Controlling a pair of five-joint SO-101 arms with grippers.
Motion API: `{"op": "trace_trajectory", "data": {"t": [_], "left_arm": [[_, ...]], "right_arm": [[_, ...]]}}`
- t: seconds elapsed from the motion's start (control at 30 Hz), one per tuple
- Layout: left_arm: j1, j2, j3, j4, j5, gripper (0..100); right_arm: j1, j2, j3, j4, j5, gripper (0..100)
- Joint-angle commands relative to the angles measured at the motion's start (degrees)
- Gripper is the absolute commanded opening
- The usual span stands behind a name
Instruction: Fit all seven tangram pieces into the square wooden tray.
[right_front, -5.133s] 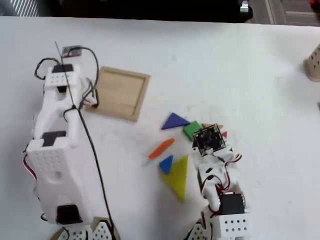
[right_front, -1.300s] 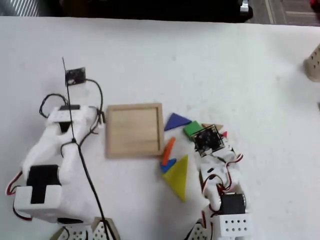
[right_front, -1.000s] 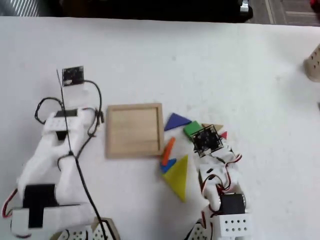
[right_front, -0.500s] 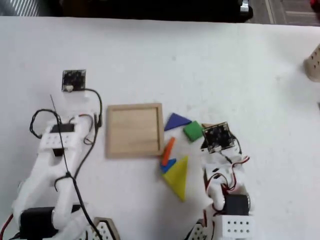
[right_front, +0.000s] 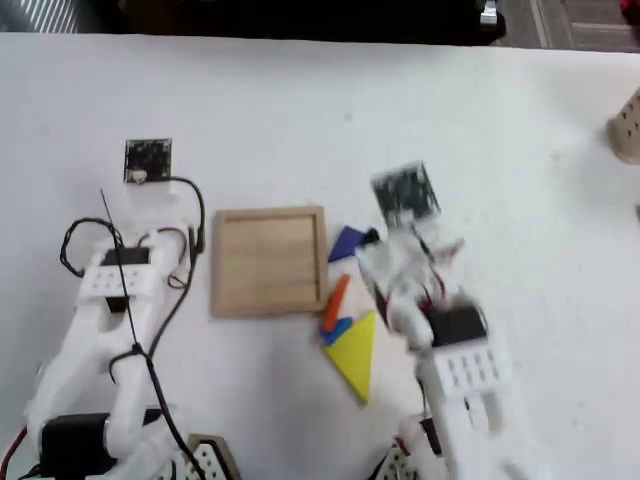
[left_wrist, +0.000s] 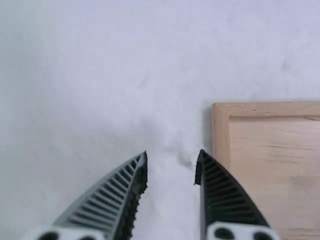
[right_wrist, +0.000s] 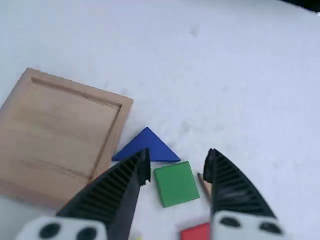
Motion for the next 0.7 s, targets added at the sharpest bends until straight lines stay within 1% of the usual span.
{"op": "trace_trajectory", "data": {"t": [0.0,0.07,0.17,0.23,0.4,0.47,0.53,0.6,0.67], "left_arm": [[-0.31,-2.51,-0.62,-1.32,-0.26,18],[-0.22,-2.51,-0.62,-1.32,-0.26,18],[-0.04,-2.51,-0.62,-1.32,-0.26,18],[-0.04,-2.51,-0.62,-1.32,-0.26,18],[-0.22,-2.51,-0.35,-1.32,-0.26,18],[-0.13,-2.51,-0.26,-1.32,-0.26,18],[-0.13,-2.51,-0.26,-1.32,-0.26,18],[-0.13,-2.51,-0.26,-1.32,-0.26,18],[-0.13,-2.51,-0.26,-1.32,-0.26,18]], "right_arm": [[-0.92,19.82,-9.85,-4.0,-8.88,18.5],[-0.66,27.74,-12.4,-5.49,-9.76,18.6],[-0.22,36.35,-15.47,-5.14,-5.98,18.7],[-1.01,39.6,-16.88,-4.26,-0.26,18.7],[-3.56,40.84,-18.55,-4.09,17.85,19.0],[-4.35,41.1,-19.69,-4.0,23.03,23.2],[-3.91,41.1,-21.1,-3.56,26.55,31.0],[-3.3,41.27,-21.36,-2.68,31.65,37.2],[-3.21,42.42,-21.27,-0.13,36.57,38.4]]}}
